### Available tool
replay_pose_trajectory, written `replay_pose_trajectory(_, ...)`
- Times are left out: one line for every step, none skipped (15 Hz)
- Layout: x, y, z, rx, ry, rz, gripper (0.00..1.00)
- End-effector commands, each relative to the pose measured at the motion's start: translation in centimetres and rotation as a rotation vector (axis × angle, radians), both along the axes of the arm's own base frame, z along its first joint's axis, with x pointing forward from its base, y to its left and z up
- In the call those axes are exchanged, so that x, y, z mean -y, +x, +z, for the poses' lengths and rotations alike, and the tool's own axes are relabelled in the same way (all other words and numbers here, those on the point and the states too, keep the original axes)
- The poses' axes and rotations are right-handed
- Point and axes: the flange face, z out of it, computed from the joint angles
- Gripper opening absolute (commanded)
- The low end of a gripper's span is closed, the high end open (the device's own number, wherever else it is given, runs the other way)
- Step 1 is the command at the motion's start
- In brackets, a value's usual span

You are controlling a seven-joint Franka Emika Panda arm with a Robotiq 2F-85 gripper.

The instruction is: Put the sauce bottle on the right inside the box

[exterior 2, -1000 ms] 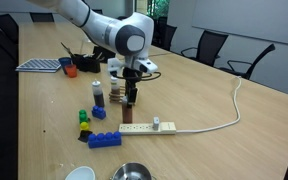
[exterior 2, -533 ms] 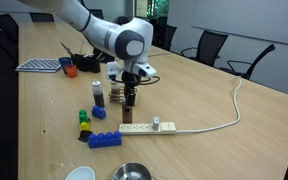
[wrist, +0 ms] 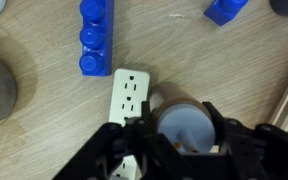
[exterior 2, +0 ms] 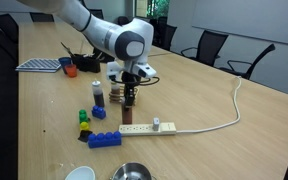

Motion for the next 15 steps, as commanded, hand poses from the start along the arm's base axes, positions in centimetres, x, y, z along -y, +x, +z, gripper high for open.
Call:
replay_pose_trajectory(-0.4,-0.1,2.0,0.011,0.017,0.000,0.28)
replay_pose_trajectory(-0.7,0.1,2.8,0.025,0.015,0.006,0.28)
replay_pose_trajectory(-1.1,0.2,3.9,0.042,0.010,0.013,0.28)
replay_pose_trajectory(-1.4,0.4,5.2,0.059,0.001,0.019,0.28)
replay_pose_trajectory(-1.8,0.6,6.4,0.075,-0.001,0.025,0.28)
replay_pose_trajectory(-2.4,0.9,8.0,0.093,-0.004,0.030,0.28)
replay_pose_trajectory(-2.9,1.2,9.4,0.111,-0.008,0.039,0.28)
replay_pose_trajectory(-3.5,1.5,10.9,0.131,-0.014,0.050,0.28)
replay_pose_trajectory(-4.2,1.9,12.3,0.149,-0.022,0.063,0.28)
replay_pose_trajectory(-4.9,2.3,13.6,0.165,-0.035,0.077,0.28)
replay_pose_trajectory(-5.7,2.7,14.6,0.180,-0.048,0.096,0.28)
replay_pose_trajectory(-6.4,3.1,15.5,0.198,-0.055,0.117,0.28)
replay_pose_trajectory(-7.1,3.5,16.3,0.214,-0.061,0.146,0.28)
replay_pose_trajectory(-7.8,3.9,16.7,0.226,-0.063,0.166,0.28)
replay_pose_trajectory(-8.4,4.3,16.9,0.235,-0.066,0.184,0.28)
